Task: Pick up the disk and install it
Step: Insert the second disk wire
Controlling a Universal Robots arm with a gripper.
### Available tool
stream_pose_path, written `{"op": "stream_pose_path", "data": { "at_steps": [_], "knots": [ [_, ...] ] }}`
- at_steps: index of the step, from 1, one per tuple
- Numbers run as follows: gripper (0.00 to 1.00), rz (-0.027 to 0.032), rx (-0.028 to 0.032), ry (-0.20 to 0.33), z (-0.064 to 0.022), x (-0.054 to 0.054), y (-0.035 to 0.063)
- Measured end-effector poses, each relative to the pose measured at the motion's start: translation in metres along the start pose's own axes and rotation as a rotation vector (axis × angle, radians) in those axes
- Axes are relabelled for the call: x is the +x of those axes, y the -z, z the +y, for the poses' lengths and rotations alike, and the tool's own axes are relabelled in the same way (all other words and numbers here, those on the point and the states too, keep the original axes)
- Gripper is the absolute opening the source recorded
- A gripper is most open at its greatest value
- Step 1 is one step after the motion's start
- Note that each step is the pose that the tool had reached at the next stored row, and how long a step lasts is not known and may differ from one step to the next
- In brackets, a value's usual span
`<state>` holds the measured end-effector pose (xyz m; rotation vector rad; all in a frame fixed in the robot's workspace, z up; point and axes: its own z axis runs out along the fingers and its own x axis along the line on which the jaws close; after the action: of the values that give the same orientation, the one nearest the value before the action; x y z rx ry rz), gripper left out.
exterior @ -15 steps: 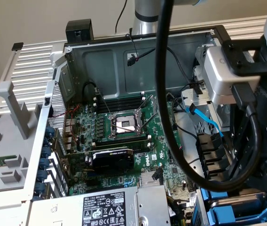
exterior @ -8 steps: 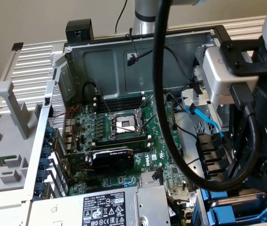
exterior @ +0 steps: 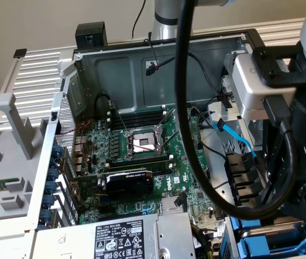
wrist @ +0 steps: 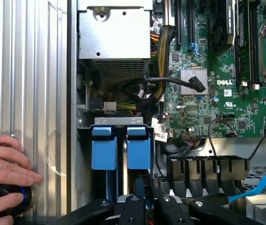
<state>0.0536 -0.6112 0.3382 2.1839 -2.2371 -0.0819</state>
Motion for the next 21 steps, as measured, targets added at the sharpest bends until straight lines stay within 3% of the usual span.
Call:
{"op": "stream_pose_path", "data": {
  "at_steps": [14, 21],
  "knots": [
    [0.16, 0.0000, 0.0000, 0.000, 0.0002, -0.0001, 0.0044],
    [0.16, -0.0029, 0.0009, 0.000, 0.0002, -0.0002, 0.0049]
  ]
}}
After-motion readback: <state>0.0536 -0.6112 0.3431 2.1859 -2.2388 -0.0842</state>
